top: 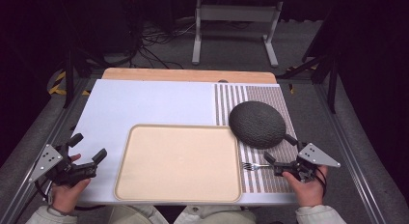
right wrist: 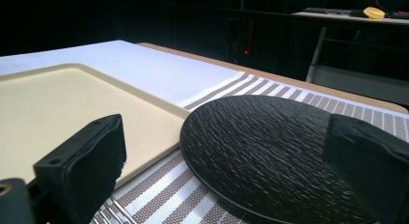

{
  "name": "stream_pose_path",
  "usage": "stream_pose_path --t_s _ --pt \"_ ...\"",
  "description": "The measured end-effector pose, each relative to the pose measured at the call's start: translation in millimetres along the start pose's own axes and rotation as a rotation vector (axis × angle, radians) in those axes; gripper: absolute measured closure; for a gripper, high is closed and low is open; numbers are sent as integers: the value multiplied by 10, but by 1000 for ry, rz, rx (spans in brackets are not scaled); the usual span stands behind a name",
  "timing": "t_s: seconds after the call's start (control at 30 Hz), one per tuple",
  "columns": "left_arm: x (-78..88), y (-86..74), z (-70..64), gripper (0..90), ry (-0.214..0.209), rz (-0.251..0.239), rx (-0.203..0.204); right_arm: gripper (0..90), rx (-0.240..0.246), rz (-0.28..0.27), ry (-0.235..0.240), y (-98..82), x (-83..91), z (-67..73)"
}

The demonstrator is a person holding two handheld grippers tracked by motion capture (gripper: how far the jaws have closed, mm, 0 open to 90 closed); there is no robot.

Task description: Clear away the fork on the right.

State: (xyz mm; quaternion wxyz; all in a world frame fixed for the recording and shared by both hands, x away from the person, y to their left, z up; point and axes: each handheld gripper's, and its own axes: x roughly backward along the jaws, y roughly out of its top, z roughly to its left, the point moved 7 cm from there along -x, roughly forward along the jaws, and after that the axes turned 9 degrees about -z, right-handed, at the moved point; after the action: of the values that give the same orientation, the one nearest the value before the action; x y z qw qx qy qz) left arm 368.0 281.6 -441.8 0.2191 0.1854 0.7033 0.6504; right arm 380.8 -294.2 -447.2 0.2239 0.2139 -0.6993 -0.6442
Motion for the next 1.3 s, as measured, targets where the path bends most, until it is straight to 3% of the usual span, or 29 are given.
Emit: stream_pose_path --t_s 0.83,1.07,1.3 --pt "5 2 -18 0 -18 12 -2 26 -6 0 17 39 -12 10" --pt "8 -6 -15 0 -14 21 -8 34 7 -2 48 201 -72 53" --pt "-2 -15 -22 0 -15 27 -14 40 15 31 58 296 -161 60"
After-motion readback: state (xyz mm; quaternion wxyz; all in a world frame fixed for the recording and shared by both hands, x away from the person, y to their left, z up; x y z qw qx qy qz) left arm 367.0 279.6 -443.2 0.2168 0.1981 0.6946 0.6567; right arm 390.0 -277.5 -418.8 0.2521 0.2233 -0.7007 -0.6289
